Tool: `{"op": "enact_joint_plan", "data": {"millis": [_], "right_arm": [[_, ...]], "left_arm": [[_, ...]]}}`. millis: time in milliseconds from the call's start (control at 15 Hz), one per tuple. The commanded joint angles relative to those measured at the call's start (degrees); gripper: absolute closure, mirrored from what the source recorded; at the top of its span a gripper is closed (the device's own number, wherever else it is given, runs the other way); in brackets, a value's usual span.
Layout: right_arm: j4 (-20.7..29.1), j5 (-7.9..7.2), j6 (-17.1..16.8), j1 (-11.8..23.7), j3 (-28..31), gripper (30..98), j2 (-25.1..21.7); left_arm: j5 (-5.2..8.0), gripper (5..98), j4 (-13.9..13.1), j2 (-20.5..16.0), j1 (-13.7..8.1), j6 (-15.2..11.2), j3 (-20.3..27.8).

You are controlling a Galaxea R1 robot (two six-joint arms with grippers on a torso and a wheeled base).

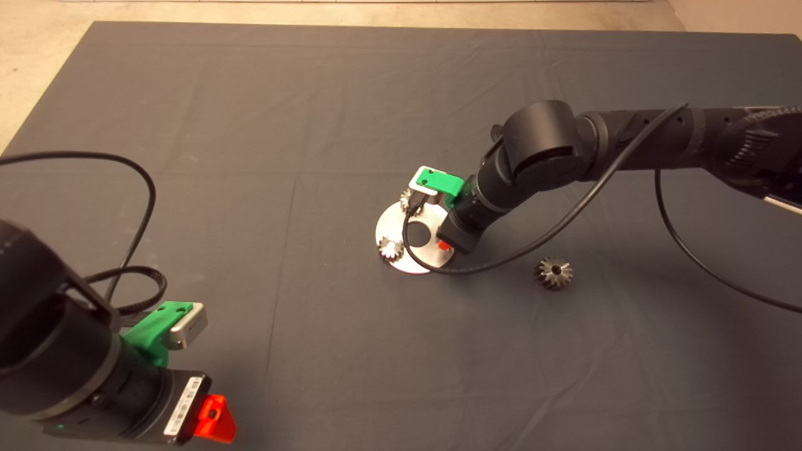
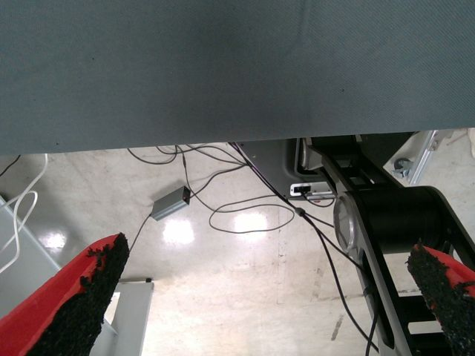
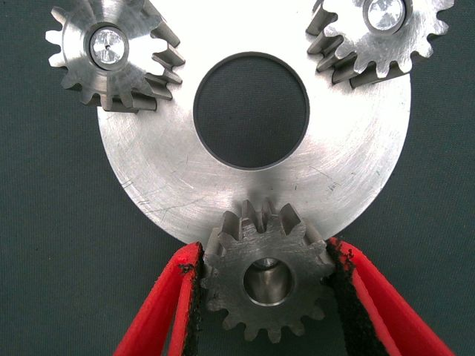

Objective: Remove an incorrectly installed larger gear and replace it with the correct smaller gear

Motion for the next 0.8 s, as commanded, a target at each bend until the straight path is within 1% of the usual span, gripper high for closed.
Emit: {"op": "enact_joint_plan", "data": {"millis": [0, 400, 733], "right_arm": [[-1.8, 1.13, -0.2, 1.0, 0.0, 89.1, 0.2], [-2.5, 1.13, -0.2, 1.0, 0.0, 89.1, 0.6], [-3.8, 1.13, -0.2, 0.2, -0.4, 88.8, 0.8]], "left_arm": [[7.61, 6.1, 0.0, -0.2, -0.3, -0.2, 0.8], [7.61, 6.1, 0.0, -0.2, -0.3, -0.2, 0.8], [7.61, 6.1, 0.0, -0.3, -0.3, -0.2, 0.8]]}}
